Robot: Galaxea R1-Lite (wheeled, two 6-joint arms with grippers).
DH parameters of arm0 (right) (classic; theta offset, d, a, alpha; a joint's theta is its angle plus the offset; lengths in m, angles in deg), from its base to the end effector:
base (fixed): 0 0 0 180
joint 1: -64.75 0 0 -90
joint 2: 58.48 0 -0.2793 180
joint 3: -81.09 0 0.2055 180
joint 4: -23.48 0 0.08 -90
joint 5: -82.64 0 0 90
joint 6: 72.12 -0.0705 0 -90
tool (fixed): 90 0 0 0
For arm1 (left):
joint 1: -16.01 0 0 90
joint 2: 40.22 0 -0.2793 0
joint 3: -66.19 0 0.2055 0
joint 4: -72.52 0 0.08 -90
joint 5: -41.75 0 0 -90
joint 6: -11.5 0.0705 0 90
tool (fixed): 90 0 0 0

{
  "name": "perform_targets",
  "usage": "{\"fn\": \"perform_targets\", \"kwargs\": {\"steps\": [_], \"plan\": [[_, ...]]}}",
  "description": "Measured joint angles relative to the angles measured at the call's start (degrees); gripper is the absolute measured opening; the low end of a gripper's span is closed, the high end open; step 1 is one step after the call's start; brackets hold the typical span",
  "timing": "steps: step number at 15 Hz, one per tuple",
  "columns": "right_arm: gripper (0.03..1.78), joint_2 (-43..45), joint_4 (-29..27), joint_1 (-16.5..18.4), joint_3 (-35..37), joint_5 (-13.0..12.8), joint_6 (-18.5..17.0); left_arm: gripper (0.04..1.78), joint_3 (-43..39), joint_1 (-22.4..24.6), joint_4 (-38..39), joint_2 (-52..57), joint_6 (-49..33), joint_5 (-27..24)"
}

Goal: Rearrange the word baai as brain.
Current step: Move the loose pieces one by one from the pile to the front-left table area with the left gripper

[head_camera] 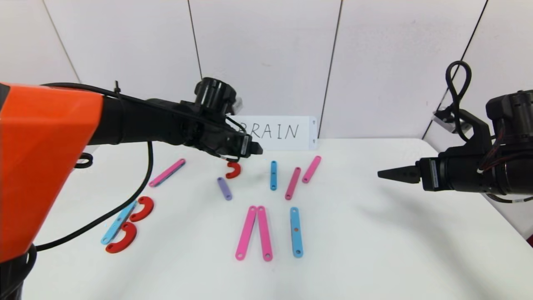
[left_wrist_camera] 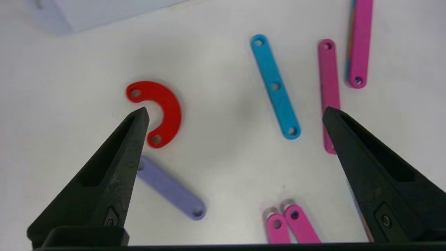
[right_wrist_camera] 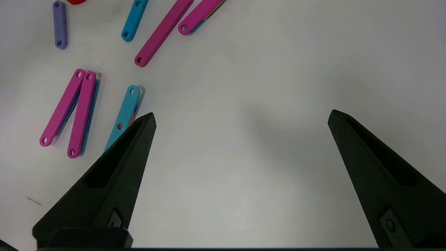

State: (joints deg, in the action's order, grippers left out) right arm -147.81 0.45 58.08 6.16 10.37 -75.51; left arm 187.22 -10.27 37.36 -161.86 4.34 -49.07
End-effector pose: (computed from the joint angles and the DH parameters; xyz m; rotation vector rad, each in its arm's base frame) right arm 0.3080 0.0576 0.1387 0.1196 0.6672 0.3911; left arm 0.4247 -0.2108 0.1476 0.0200 0.6413 -0.4178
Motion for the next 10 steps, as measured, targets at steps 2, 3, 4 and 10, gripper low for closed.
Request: {"fn": "perform_targets", "kwargs": {"steps": [2, 3, 4, 10], "plan": [[1.73, -0.2, 0.0, -0.1, 0.1, 0.0, 0.0, 1.74, -0.1, 2.8, -3.4, 1.4, 2.1, 0.0], [1.73, -0.2, 0.0, -0.1, 0.1, 0.0, 0.0, 1.74, 0.0, 4.5, -4.9, 1.9, 3.6, 0.1], [1.73, -0.2, 0.0, -0.2, 0.2, 0.0, 0.0, 1.74, 0.1, 6.1, -6.3, 2.3, 5.1, 0.1], [1.73, -0.3, 0.0, -0.2, 0.2, 0.0, 0.0, 1.74, 0.4, 14.7, -9.7, 1.5, 9.4, 0.1]]}}
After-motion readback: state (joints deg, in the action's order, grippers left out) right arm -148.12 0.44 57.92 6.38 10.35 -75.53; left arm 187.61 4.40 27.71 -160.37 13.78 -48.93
